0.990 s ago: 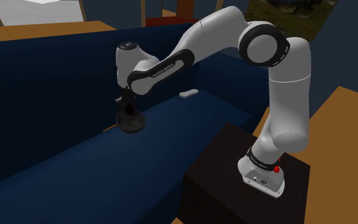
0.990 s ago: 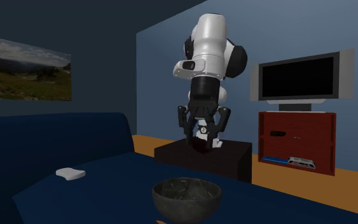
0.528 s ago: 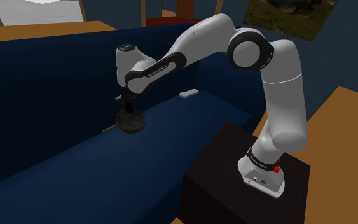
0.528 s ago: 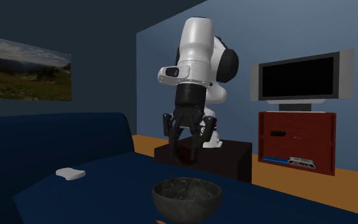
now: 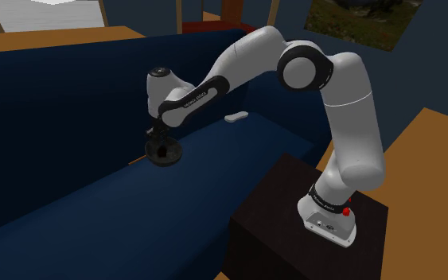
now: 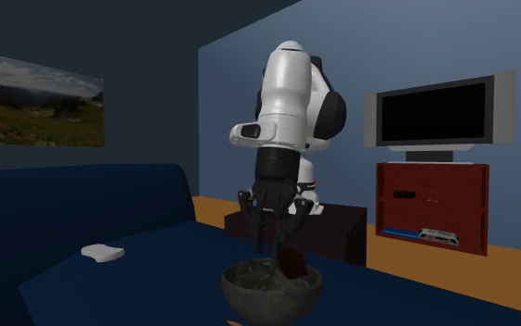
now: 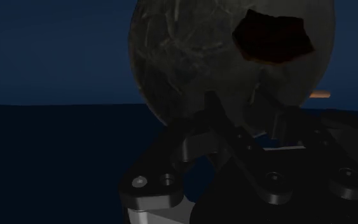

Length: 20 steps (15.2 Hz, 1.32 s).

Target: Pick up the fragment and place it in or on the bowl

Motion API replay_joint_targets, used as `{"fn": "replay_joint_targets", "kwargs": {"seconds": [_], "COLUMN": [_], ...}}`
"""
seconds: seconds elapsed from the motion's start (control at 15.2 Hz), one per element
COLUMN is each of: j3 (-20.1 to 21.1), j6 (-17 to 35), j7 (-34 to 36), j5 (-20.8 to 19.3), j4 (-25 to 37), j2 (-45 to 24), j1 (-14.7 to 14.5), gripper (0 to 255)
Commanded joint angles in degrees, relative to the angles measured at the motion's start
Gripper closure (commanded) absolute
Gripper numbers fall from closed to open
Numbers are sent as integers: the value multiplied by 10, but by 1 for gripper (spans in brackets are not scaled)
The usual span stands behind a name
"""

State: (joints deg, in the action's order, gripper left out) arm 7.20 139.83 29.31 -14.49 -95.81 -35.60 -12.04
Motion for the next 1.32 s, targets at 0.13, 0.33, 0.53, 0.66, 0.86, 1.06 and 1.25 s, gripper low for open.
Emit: {"fn": "replay_joint_targets", "kwargs": {"seconds": [0.13, 0.33, 0.53, 0.66, 0.86, 1.06, 1.25], "j3": [-4, -3, 168, 185, 166, 149, 149], "j6": [19, 16, 486, 527, 531, 533, 533], "j7": [5, 4, -78, -83, -80, -83, -83], "j5": [-5, -4, 62, 55, 53, 58, 58], "j4": [-1, -1, -297, -305, -280, -249, -249], "j2": [-18, -16, 35, 16, -9, -39, -39], "j1": [-2, -2, 210, 230, 208, 185, 185], "gripper": [255, 0, 0, 0, 0, 0, 0]}}
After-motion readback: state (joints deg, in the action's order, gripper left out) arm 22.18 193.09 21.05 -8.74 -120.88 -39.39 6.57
